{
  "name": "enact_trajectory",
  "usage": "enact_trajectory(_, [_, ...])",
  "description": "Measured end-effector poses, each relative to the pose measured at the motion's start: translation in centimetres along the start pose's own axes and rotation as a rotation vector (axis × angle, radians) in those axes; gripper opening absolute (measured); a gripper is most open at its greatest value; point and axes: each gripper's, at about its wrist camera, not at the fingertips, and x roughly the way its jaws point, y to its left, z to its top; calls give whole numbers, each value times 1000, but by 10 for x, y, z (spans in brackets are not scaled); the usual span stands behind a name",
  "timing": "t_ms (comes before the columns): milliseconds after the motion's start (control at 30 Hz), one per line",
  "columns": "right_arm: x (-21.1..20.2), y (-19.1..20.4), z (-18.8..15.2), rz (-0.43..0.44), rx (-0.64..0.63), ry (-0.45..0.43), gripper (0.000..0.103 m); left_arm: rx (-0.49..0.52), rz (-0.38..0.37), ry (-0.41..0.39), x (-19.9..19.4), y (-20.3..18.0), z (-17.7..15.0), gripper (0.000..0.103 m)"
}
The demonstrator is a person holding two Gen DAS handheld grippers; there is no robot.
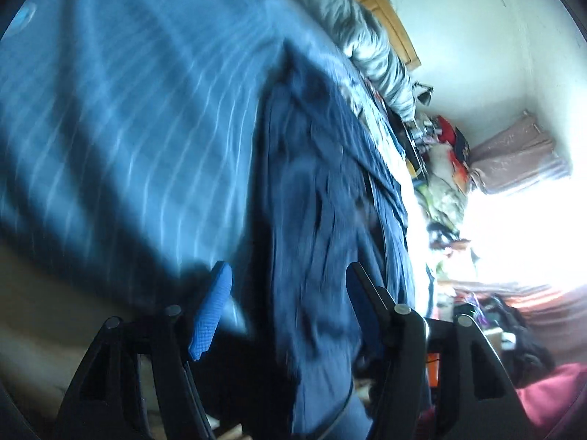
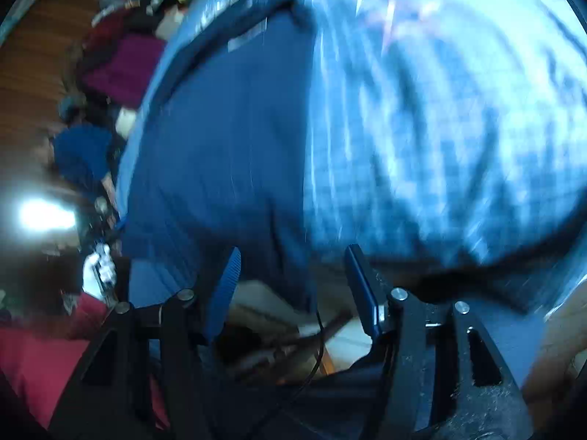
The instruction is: Fold small clothes
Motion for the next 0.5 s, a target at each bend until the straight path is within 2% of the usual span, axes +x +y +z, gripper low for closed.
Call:
enact_trajectory(100, [30, 11, -6, -24, -27, 52, 62, 37, 31, 73, 1, 0, -17, 66])
enact_trajectory(167, [41, 11, -3, -26, -23, 54, 62, 53, 57, 106, 2, 0, -27, 67])
enact_trajectory(267, [50, 10, 0, -21, -26, 60, 63, 67, 102, 123, -2, 4, -36, 68])
enact_trajectory(500, [55, 15, 9, 8, -23, 72, 65, 65, 124, 141, 4, 10, -49, 68])
